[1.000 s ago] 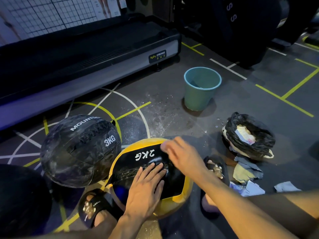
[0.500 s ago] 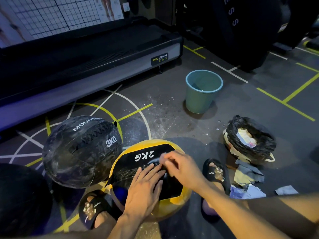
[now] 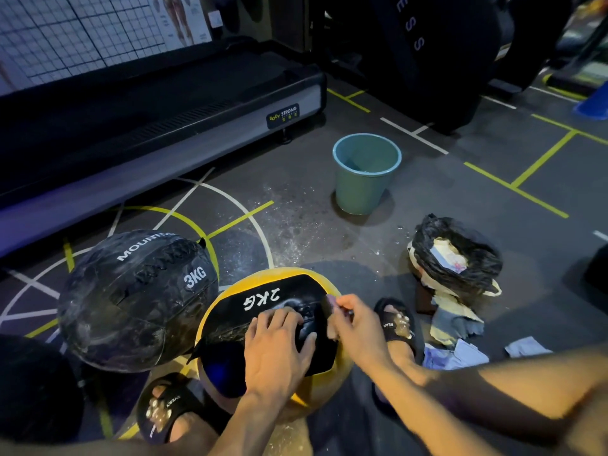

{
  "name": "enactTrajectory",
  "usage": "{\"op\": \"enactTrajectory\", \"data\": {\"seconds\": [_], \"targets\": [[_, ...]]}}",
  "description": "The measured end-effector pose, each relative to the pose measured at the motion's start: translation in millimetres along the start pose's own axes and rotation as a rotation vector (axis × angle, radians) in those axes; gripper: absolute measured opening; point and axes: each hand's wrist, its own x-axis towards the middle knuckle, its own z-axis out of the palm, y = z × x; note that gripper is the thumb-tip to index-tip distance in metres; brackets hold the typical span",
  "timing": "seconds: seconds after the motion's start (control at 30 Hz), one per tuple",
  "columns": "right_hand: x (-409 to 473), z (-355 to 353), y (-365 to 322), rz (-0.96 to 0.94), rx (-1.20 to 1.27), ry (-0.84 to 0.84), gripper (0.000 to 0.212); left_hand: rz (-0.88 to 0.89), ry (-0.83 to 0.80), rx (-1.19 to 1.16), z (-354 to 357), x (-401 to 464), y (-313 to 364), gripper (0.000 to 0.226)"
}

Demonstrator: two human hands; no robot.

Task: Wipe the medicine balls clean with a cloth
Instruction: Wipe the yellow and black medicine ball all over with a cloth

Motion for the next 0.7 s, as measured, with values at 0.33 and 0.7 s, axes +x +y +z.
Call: {"op": "enactTrajectory", "data": {"seconds": [0.33,0.7], "targets": [[-9.0,8.3,-2.7,0.064,0.156,-0.052,0.014,-0.200,-0.105,0.002,-12.1,16.9,29.6,0.047],[15.2,-35.8,14.4,0.401,0.477,0.041,0.015,-0.195,-0.123,-0.107,-11.6,16.0,10.6,0.029]]}}
